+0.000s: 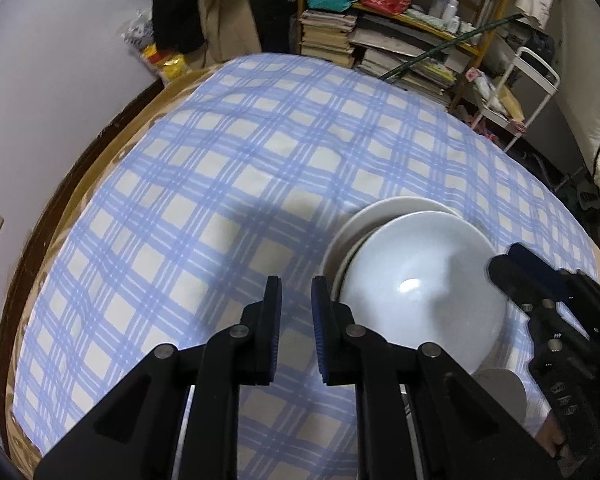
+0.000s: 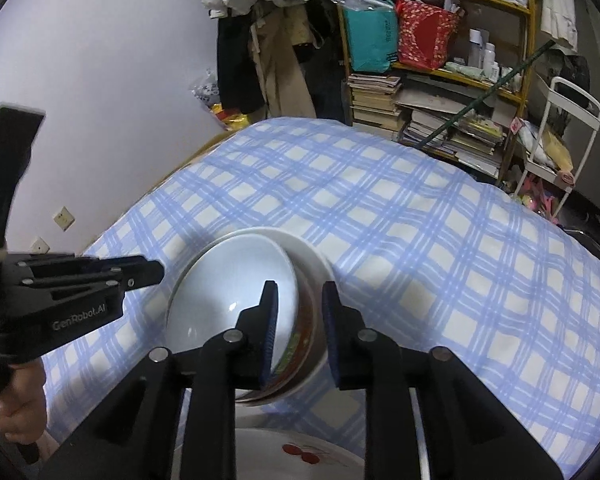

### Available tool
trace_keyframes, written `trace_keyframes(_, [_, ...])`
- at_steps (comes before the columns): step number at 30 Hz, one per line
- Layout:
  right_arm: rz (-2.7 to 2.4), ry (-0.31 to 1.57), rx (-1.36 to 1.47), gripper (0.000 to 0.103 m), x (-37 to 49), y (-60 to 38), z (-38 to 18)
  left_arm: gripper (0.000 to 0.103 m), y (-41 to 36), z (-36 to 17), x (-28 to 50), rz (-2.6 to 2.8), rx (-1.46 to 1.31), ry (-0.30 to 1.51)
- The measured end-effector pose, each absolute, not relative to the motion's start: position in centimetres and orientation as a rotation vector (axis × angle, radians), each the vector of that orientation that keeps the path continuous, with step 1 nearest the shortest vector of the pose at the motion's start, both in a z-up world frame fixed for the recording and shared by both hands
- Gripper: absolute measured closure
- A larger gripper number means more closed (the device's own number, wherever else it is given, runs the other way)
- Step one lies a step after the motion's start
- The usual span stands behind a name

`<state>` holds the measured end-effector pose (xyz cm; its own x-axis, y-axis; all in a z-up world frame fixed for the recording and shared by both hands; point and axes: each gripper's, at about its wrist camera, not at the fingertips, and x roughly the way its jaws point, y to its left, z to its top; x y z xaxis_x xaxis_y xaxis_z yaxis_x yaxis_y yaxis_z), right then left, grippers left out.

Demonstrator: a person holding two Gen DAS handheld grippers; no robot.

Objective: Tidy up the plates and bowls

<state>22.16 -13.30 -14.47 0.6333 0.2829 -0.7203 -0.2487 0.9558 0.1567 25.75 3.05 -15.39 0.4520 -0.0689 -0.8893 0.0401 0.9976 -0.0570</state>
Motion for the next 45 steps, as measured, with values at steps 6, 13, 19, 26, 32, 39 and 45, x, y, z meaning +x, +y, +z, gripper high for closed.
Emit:
trace_keyframes(6, [0.273, 0.852, 0.051, 0.041, 22.7, -15.7, -13.5, 0.084, 4.4, -16.0, 26.2, -0.039, -0.070, 1.138])
trace_keyframes(13, [0.230, 0.894, 0.112, 0.015, 23.6, -18.3, -14.3, 0.083, 4.3, -17.0, 26.6, -0.050, -0.097, 1.173])
trace_keyframes(19, [0.216, 0.988, 0.170, 0.014, 24.4, -19.3, -16.3, 0.083, 4.2, -17.7, 26.9, -0.078, -0.112, 1.201])
trace_keyframes(26, [0.219, 1.016, 0.169, 0.014, 24.5, -18.9, -17.2, 0.083, 5.0, -17.9, 27.6, -0.105, -0.157, 1.222])
trace_keyframes(32, [0.202, 1.040, 0.167, 0.014, 24.7, -18.8, -17.9, 0.070, 5.6, -17.2, 27.3, -0.144, -0.204, 1.197])
trace_keyframes(39, [0.197, 1.053, 0.198, 0.014, 24.6, -19.0, -18.1, 0.069, 4.7, -17.4, 27.1, -0.122, -0.126, 1.202])
trace_keyframes(45, [0.195, 1.051, 0.190, 0.014, 24.7, -18.8, -18.0, 0.068, 5.2, -17.7, 27.5, -0.137, -0.172, 1.224])
